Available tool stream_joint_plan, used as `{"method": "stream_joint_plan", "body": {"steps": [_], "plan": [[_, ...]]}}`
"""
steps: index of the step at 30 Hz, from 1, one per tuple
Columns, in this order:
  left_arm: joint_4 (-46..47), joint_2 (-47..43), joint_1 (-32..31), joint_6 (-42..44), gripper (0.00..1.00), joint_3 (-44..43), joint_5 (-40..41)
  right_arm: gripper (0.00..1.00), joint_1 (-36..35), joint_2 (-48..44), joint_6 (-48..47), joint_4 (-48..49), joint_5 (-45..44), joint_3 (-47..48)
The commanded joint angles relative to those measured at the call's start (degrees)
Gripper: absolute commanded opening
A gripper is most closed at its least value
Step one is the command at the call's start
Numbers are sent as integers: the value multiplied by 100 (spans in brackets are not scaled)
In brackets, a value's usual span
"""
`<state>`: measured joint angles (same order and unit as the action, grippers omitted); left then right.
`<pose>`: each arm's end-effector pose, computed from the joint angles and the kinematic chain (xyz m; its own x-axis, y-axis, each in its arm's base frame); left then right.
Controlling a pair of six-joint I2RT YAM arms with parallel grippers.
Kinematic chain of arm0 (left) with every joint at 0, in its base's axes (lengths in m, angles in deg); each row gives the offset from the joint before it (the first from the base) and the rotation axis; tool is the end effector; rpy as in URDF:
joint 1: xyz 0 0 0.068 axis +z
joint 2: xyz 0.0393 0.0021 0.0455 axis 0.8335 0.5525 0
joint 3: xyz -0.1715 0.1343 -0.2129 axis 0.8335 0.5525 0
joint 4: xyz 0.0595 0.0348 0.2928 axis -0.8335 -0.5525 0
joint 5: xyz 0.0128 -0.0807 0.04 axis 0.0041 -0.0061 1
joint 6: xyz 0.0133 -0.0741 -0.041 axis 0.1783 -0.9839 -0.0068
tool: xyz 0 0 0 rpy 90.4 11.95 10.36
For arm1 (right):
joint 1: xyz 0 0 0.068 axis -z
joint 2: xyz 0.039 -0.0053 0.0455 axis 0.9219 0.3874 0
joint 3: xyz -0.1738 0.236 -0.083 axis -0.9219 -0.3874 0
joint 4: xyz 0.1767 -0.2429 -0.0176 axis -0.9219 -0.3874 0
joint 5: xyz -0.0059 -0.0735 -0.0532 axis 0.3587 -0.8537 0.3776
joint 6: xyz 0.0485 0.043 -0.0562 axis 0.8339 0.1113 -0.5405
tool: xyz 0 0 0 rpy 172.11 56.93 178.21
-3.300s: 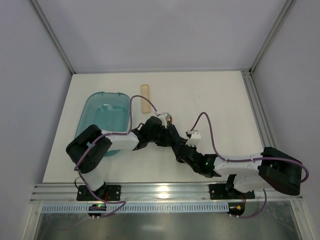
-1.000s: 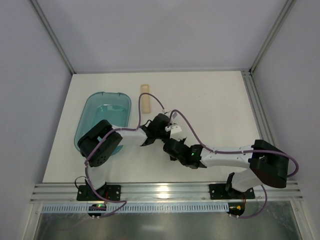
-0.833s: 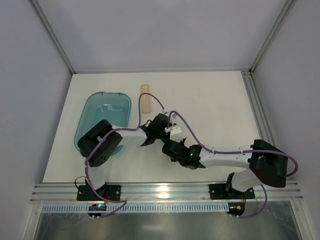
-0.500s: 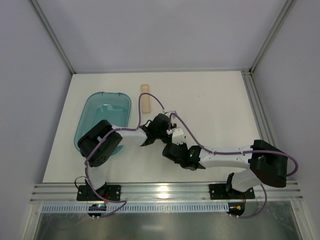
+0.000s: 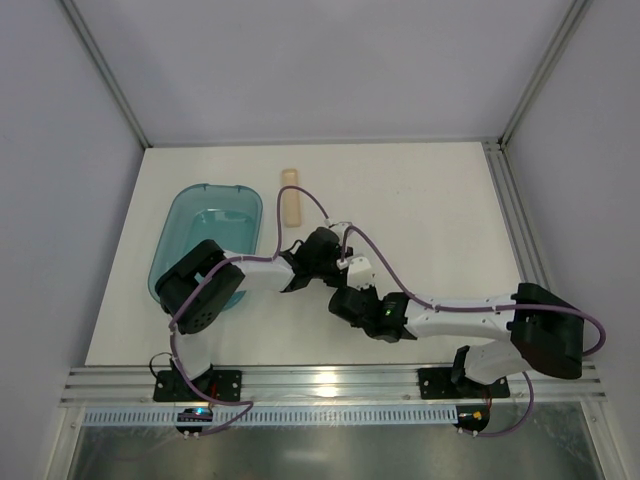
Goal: Place the utensils on the paper napkin and roll it up
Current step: Roll the napkin at the center of the board.
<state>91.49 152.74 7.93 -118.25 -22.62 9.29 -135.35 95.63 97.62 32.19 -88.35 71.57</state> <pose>0.2791 -0.3433 0.1130 -0.8671 0.0386 -0.4966 0.3835 0.6881 -0.6160 0.1488 0.2572 0.1520 -0.6695 -0.2568 -0.6970 -0.3088 0.9496 -0.0533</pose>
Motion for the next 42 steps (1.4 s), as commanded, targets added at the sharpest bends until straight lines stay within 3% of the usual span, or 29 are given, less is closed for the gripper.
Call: {"method": "stream_joint_plan", "body": {"steps": [1,8,21,26,42], "plan": [[-11,34,-16,92,19,-118,62,18,-33,-240,-55,234,31,-61],[6,51,-25,74,19,-118,36,23,-33,-179,-204,445,137,-44],[-64,60,-25,101,19,-162,44,23,-6,50,-301,357,137,1],[-108,95,-25,118,19,-188,62,4,-6,-82,-205,304,119,-140],[-257,95,-25,215,19,-276,88,4,-6,-416,156,357,-65,-597]]}}
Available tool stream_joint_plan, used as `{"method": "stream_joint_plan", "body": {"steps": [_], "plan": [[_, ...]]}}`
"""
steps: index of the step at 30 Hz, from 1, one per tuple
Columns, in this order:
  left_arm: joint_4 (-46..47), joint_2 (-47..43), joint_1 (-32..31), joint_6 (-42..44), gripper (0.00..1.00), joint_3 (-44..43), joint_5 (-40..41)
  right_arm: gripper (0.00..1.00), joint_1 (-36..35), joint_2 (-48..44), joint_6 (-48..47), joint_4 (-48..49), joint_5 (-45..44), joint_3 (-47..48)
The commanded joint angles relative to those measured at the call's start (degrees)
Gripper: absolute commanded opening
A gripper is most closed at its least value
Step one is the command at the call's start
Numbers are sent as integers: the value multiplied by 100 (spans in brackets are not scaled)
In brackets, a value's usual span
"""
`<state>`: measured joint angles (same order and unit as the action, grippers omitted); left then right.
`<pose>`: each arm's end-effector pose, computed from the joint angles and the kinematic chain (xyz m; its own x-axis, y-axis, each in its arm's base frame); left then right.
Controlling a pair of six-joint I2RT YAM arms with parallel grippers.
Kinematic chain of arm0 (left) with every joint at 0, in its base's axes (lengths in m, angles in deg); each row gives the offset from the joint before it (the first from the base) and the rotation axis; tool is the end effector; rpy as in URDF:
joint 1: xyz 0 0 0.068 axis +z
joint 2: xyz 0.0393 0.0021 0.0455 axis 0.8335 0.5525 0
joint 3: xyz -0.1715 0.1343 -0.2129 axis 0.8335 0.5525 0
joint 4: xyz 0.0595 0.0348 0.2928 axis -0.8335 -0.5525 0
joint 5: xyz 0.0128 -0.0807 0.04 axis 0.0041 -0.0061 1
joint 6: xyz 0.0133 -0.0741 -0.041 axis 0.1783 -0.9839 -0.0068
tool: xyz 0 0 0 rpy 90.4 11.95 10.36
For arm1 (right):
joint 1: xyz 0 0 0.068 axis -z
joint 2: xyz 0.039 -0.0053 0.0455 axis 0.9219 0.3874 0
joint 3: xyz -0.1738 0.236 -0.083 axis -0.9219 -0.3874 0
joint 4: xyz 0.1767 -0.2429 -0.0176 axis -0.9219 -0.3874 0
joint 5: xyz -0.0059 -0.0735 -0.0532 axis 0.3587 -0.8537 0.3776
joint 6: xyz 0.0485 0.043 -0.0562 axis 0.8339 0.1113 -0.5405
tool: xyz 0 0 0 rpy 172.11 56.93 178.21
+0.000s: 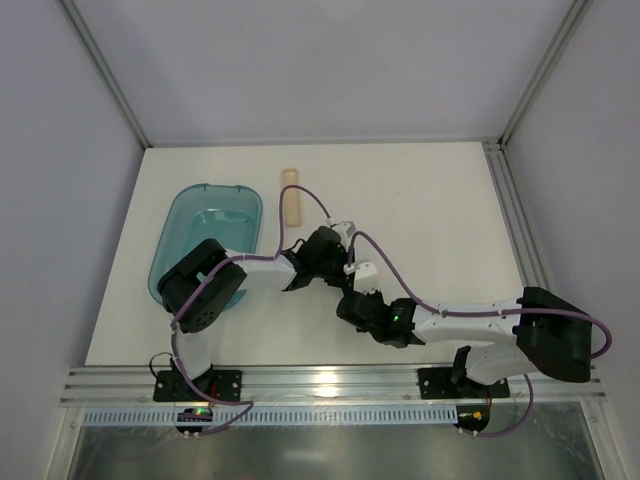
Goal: Place the utensils on the paper napkin and roll it up
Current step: Roll the napkin at the center of the board.
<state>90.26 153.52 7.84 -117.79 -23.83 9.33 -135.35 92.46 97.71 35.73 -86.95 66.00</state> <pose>0.2813 -0.3467 0.1119 -0.8684 0.0504 -0.4933 0.3857 0.6939 -0.6080 0.1403 0.2401 0.1383 -0.6753 -0.2455 -0.6955 -0.3201 0.9471 -0.0235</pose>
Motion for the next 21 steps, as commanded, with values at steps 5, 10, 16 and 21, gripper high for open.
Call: {"method": "stream_joint_plan", "body": {"steps": [5,10,16,21], "plan": [[-153,16,-16,187,19,-138,119,4,-6,-196,384,-234,-363,-49],[-170,25,-7,187,19,-147,128,4,11,-266,481,-427,-486,-40],[-188,16,-16,195,19,-156,145,4,20,-572,455,-322,-276,-101],[-162,25,-16,187,19,-129,145,20,46,-1118,455,-85,6,-224]]}}
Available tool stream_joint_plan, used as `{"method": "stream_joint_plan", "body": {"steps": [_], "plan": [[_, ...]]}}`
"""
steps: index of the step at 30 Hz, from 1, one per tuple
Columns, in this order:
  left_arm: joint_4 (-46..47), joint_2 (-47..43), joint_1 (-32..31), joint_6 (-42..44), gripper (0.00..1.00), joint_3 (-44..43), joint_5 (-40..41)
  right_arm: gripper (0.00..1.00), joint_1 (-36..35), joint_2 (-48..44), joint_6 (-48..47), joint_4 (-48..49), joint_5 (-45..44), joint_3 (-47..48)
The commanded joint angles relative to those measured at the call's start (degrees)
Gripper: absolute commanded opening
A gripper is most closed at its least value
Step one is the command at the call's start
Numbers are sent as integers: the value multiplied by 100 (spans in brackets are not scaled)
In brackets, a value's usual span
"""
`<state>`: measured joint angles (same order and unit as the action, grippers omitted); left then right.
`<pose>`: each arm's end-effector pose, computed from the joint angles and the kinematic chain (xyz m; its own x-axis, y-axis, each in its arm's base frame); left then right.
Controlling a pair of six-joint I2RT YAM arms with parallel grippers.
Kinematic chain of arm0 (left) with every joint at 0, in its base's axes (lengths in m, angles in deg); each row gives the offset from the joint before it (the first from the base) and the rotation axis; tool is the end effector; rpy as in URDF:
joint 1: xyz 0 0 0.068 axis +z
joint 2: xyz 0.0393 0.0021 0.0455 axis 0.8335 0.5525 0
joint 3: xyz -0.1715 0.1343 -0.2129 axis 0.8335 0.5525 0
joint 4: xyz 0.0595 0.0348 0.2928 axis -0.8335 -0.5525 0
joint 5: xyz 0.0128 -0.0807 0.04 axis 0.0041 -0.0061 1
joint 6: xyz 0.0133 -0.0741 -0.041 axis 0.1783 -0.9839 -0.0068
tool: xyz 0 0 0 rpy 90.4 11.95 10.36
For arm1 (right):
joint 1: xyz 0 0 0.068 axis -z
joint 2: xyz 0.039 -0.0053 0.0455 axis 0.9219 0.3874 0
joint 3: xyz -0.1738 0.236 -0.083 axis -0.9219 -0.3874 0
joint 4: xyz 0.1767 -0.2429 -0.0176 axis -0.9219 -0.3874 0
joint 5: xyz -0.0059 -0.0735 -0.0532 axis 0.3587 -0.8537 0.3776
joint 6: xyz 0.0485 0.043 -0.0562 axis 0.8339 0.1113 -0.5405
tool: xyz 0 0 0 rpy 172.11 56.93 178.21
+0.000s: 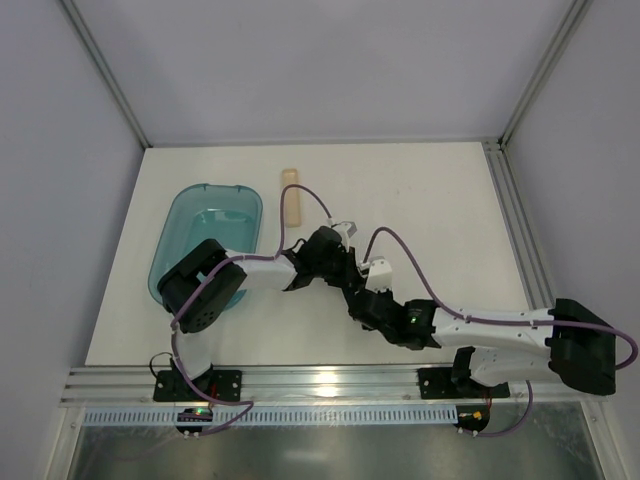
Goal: Place the utensils on the paper napkin and roll it up
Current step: Roll the napkin at the center of the board.
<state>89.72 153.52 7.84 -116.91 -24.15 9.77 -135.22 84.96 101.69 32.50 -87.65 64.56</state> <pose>0.2822 -0.3469 0.1126 -0.8621 0.0590 -0.5033 0.3956 0.6991 -0.5957 0.1350 0.2231 0.1583 -0.6775 -0.1433 -0.7215 -0.2650 0.9625 0.0577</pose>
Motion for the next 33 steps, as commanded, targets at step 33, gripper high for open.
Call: {"method": "stream_joint_plan", "body": {"steps": [33], "plan": [[-98,43,-7,73,19,-105,75,34,68,422,-725,915,251,280]]}}
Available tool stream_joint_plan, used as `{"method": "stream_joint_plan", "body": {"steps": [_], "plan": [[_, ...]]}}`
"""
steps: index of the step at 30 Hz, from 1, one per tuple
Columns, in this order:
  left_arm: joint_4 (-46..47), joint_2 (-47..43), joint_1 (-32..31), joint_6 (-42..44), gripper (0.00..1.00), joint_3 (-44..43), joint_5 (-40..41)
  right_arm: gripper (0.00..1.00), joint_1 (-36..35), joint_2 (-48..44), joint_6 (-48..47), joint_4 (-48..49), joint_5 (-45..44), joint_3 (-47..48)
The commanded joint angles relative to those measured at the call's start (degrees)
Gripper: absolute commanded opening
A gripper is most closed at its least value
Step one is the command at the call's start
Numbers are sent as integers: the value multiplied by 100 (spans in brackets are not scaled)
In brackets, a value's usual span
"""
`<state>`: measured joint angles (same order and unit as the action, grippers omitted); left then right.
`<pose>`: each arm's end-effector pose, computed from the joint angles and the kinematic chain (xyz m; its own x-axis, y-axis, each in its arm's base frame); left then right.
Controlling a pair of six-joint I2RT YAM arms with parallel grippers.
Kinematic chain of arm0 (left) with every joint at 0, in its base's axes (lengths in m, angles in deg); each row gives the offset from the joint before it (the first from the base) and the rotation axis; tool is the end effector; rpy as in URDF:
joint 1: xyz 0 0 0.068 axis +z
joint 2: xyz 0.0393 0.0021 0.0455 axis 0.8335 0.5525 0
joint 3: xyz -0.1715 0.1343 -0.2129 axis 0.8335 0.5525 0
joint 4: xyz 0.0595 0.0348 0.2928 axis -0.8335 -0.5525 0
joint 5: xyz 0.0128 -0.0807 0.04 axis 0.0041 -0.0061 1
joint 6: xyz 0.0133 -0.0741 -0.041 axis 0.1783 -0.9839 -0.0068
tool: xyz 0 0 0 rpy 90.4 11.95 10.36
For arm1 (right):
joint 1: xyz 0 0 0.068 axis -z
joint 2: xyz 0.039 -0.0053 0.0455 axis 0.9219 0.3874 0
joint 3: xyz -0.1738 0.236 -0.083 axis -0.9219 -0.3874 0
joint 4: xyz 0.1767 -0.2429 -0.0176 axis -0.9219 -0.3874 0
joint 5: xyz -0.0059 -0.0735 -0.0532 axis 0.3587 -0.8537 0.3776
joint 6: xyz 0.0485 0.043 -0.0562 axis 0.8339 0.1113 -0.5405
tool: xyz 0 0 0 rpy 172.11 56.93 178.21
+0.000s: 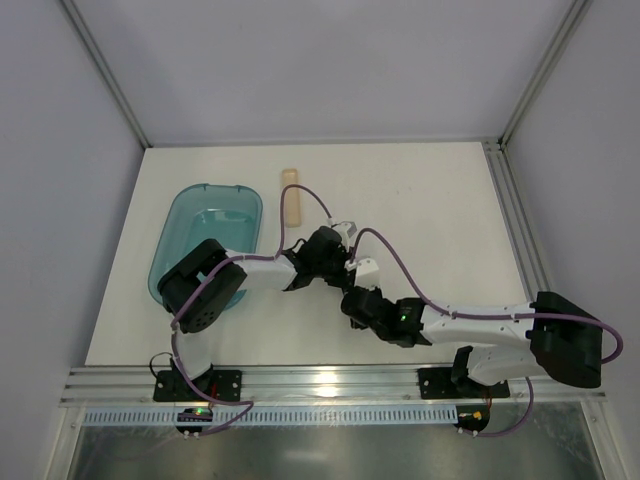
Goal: Place the utensils on the paper napkin and roll it up
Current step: Roll the napkin at the center of the board.
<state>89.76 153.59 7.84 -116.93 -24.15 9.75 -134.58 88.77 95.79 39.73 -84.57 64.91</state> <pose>0.2822 -0.3470 0.1122 -0.8625 0.0592 -0.5026 0.3952 0.6991 -0.5959 0.1418 0.2410 0.1525 -0.6532 -0.1986 -0.7307 -0.3523 0.9339 0.0611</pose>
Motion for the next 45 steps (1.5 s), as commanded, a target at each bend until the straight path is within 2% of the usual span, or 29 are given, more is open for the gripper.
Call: {"method": "stream_joint_plan", "body": {"steps": [1,13,15,22,26,27,28,37,45], "plan": [[-102,27,-16,75,19,-97,77,34,5,68,-144,227,-39,245],[-120,27,-16,84,19,-114,78,34,5,349,-144,262,-57,228],[-120,27,-16,84,19,-114,95,31,5,376,-161,236,-48,228],[-120,71,-7,84,19,-123,77,31,5,446,-232,403,66,140],[-120,71,-16,84,19,-105,95,21,5,516,-232,342,40,166],[-120,80,-16,84,19,-97,104,15,5,525,-197,246,14,183],[-120,71,-16,93,19,-97,104,4,5,534,-153,175,5,192],[-173,115,-16,137,19,-105,192,4,5,130,672,-273,-355,-124],[-190,124,-16,137,19,-123,200,4,-4,59,972,-511,-514,-124]]}}
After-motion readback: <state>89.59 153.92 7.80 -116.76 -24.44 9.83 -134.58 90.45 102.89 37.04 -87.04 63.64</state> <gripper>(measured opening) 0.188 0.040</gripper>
